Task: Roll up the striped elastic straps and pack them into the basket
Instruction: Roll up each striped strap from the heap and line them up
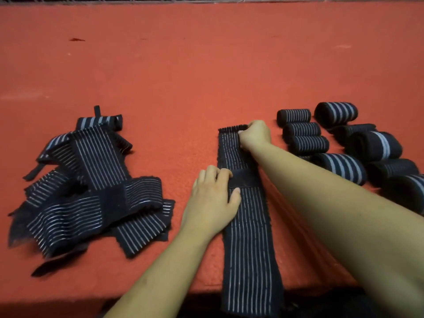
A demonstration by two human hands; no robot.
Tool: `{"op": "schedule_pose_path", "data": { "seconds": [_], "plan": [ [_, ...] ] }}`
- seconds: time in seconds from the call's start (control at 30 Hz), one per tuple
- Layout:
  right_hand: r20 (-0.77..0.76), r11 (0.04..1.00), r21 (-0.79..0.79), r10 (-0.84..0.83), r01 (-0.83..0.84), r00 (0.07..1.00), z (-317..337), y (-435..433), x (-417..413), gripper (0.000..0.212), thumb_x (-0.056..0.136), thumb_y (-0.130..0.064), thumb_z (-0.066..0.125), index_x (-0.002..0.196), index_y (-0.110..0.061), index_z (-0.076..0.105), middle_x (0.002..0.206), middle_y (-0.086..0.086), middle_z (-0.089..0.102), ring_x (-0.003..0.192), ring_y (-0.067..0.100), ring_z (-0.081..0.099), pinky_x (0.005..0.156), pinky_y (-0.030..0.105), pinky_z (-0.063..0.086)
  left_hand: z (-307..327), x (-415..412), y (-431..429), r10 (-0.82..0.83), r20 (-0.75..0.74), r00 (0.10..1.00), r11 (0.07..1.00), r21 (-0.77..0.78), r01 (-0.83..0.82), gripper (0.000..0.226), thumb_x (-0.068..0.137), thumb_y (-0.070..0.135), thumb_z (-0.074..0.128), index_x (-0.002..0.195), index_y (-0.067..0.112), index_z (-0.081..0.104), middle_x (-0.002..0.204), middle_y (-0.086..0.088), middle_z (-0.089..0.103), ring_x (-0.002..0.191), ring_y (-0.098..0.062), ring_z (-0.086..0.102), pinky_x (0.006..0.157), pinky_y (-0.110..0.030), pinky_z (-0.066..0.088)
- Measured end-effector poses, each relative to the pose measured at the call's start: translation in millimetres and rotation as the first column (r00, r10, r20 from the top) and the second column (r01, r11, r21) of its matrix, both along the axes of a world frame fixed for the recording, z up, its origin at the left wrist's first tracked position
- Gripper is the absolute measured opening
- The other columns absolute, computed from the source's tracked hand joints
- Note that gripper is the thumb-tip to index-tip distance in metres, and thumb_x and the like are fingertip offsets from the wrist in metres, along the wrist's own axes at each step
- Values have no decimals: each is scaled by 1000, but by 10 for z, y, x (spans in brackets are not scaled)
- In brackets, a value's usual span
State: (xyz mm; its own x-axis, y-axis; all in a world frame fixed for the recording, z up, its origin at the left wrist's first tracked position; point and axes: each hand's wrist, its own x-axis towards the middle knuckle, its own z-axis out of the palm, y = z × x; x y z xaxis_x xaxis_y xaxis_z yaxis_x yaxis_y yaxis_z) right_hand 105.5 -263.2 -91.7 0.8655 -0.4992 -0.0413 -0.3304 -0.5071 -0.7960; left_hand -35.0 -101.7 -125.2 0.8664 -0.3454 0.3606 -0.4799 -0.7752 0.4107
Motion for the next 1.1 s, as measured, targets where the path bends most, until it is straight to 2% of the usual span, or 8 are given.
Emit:
{"op": "schedule_pose_path", "data": {
  "seconds": [0.1, 0.27, 0.4, 0.5, 0.57, 0.67, 0.8, 1.1],
  "plan": [
    [35, 988, 147, 51, -56, 998, 19, 31, 4, 22, 85, -16, 74, 75, -20, 56, 84, 5, 65, 77, 23, 61, 72, 35, 52, -3, 24, 19, -13, -32, 999, 999, -33, 12, 34, 92, 40, 55, 120, 20, 55, 113, 2, 49, 109, -19, 46, 99, -38, 41],
    [255, 938, 311, 73, -153, 964, 73, 20, -241, 17, 87, -16, 74, 81, -22, 60, 91, -2, 63, 85, 15, 59, 83, 35, 52, 25, 115, 64, -33, -191, 981, 976, -220, -10, 23, 88, 32, 64, 108, 21, 58, 106, 3, 52, 103, -20, 52, 96, -41, 45],
    [420, 890, 344, 141, -301, 896, 82, -23, -497, 21, 86, -14, 71, 72, -21, 57, 75, -2, 57, 70, 10, 52, 65, 27, 44, 283, 518, -35, 86, -383, 920, 842, -465, -272, 10, 95, 29, 59, 98, 21, 57, 106, 0, 58, 101, -18, 55, 87, -30, 40],
    [478, 833, 399, 169, -384, 862, 83, -18, -666, 18, 87, -7, 68, 76, -18, 58, 64, -10, 53, 54, 0, 46, 51, 14, 36, 453, 890, -131, 41, -499, 866, 665, -633, -396, 22, 90, 42, 54, 92, 23, 64, 98, 2, 68, 97, -20, 64, 88, -37, 52],
    [477, 780, 475, 160, -406, 864, 91, -9, -723, 17, 91, -3, 65, 80, -15, 60, 59, -14, 55, 48, -3, 46, 45, 13, 35, 424, 965, -162, -9, -450, 893, 649, -682, -337, 19, 94, 33, 54, 90, 21, 69, 90, 4, 71, 87, -14, 66, 86, -39, 55],
    [467, 761, 502, 161, -410, 870, 67, -38, -744, 8, 95, -6, 61, 88, -10, 62, 53, -16, 54, 45, -2, 45, 43, 14, 34, 328, 973, -177, -91, -337, 937, 646, -736, -202, 21, 101, 15, 51, 92, 22, 69, 82, 9, 70, 74, -2, 63, 71, -24, 50],
    [470, 790, 475, 144, -387, 871, 21, -77, -666, 19, 98, -16, 60, 80, -18, 62, 57, -13, 51, 50, 3, 42, 45, 17, 34, 321, 1029, -185, -162, -300, 940, 588, -794, -152, 19, 102, 14, 53, 95, 23, 69, 80, 1, 69, 69, -8, 62, 62, -23, 51],
    [428, 841, 425, 137, -333, 893, -38, -89, -599, 19, 96, -12, 62, 78, -16, 58, 71, 6, 56, 56, 9, 52, 48, 22, 43, 301, 1027, -157, -197, -277, 940, 605, -790, -105, 18, 99, 9, 58, 99, 22, 69, 65, 10, 67, 64, -6, 62, 63, -22, 51]
  ]
}}
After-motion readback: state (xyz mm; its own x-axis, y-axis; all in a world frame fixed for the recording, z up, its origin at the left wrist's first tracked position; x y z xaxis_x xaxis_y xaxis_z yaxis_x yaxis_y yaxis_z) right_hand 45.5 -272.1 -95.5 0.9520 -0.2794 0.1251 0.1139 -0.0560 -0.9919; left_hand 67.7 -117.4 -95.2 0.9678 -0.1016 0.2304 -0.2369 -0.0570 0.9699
